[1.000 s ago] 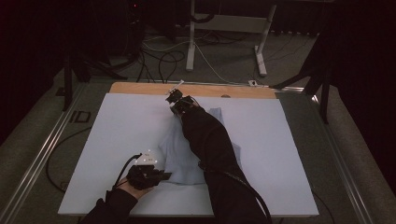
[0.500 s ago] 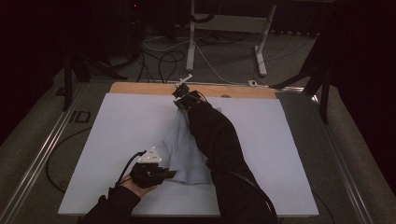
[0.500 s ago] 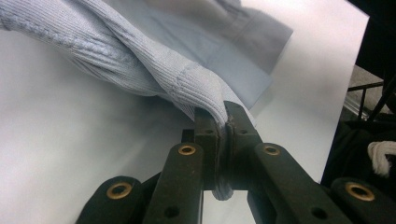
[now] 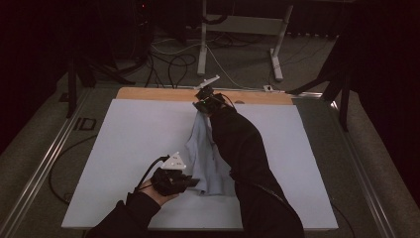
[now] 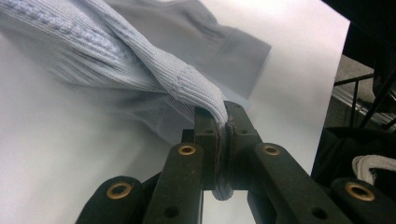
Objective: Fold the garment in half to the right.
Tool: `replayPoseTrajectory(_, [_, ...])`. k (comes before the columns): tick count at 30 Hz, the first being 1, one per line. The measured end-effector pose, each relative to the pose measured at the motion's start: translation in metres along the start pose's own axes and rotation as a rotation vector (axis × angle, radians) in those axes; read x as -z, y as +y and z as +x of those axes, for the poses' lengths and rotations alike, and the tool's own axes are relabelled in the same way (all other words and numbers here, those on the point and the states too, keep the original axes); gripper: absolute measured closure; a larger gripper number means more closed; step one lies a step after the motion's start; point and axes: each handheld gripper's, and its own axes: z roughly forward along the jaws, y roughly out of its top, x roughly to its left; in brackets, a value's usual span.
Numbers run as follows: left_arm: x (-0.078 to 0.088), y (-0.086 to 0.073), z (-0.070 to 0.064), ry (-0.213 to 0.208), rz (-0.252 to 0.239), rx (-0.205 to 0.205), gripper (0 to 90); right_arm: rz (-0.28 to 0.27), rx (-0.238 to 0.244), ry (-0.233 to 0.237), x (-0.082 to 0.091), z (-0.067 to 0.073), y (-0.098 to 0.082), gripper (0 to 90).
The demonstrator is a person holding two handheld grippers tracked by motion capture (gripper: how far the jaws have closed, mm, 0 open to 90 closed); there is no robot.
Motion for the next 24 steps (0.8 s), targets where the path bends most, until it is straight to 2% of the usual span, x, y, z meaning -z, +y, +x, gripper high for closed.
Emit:
replayPoseTrajectory(4, [-0.004, 0.013, -0.006, -0.01, 0.0, -0.022, 86.6, -0.015, -0.022, 0.0, 0.007, -0.005, -0.003, 86.1])
replayPoseTrajectory(5, [-0.007, 0.019, -0.01, -0.015, 0.005, -0.039, 86.7, -0.02, -0.024, 0.002, 0.011, -0.009, -0.005, 86.1])
replayPoseTrajectory(14, [-0.022, 0.037, -0.018, -0.029, 0.019, -0.065, 86.7, -0.046, -0.052, 0.001, 0.022, -0.027, -0.018, 86.0])
replayPoseTrajectory(20, [-0.039, 0.045, -0.023, -0.036, 0.035, -0.069, 86.6, -0.061, -0.058, 0.006, 0.028, -0.039, -0.031, 86.0])
replayPoseTrajectory(21, [-0.047, 0.048, -0.025, -0.039, 0.048, -0.078, 86.6, -0.061, -0.063, 0.008, 0.029, -0.043, -0.035, 86.0])
replayPoseTrajectory(23, [-0.047, 0.048, -0.025, -0.039, 0.048, -0.078, 86.6, -0.062, -0.066, 0.007, 0.029, -0.044, -0.037, 86.0])
replayPoseTrajectory(24, [-0.057, 0.051, -0.028, -0.044, 0.059, -0.078, 86.6, -0.066, -0.069, 0.011, 0.03, -0.047, -0.04, 86.0])
